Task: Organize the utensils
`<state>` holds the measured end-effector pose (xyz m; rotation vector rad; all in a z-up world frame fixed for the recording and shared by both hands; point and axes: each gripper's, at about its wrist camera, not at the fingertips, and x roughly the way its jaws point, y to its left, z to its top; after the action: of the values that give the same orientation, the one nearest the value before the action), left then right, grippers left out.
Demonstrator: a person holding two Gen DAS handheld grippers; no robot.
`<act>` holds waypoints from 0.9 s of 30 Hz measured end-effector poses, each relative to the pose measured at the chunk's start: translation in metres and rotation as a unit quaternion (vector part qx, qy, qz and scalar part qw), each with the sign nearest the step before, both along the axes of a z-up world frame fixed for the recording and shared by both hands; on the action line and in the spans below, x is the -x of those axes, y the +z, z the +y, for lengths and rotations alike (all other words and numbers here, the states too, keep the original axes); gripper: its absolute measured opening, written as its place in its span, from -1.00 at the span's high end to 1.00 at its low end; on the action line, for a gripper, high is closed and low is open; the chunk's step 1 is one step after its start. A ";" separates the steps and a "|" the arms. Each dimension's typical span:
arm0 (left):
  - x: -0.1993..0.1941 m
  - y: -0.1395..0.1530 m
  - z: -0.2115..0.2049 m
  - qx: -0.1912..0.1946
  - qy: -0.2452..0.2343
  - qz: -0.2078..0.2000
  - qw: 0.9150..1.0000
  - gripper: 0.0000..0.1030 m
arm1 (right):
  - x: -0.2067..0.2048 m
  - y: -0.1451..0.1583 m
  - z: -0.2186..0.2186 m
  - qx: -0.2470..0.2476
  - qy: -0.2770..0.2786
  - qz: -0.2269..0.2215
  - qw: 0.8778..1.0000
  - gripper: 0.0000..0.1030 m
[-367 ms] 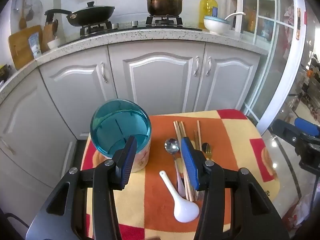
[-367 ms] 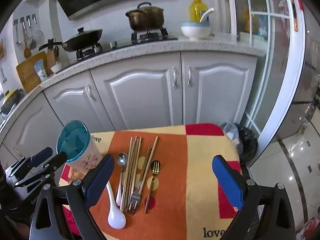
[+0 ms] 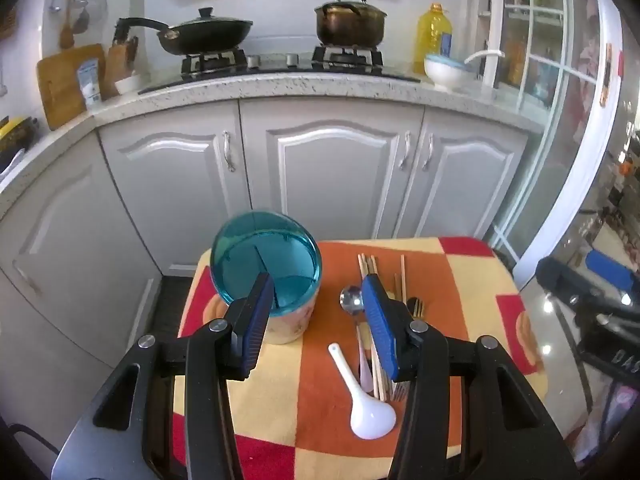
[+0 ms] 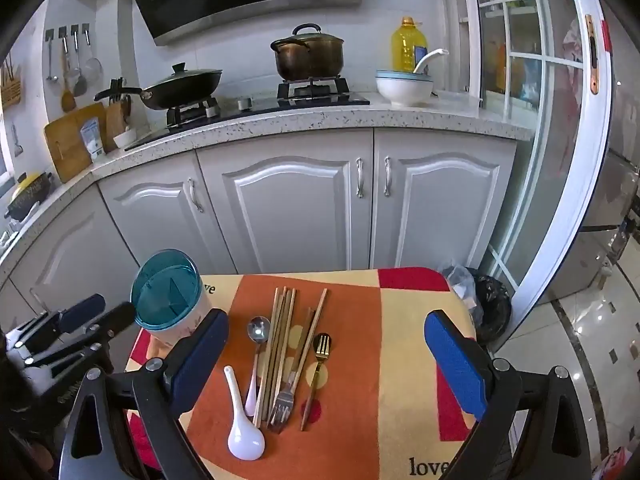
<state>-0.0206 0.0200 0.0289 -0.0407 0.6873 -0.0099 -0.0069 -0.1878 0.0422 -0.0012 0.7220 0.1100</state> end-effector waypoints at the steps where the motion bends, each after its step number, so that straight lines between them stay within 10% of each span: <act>1: 0.001 0.002 0.000 0.000 0.001 -0.003 1.000 0.12 | 0.002 0.001 0.002 0.003 -0.003 -0.004 1.000 -0.91; 27: 0.005 0.010 -0.009 0.005 -0.009 -0.011 1.000 0.12 | 0.004 0.000 0.001 0.021 -0.014 -0.004 1.000 -0.91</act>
<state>-0.0253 0.0111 0.0394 -0.0446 0.6647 -0.0313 -0.0110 -0.1868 0.0420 -0.0317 0.7164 0.0686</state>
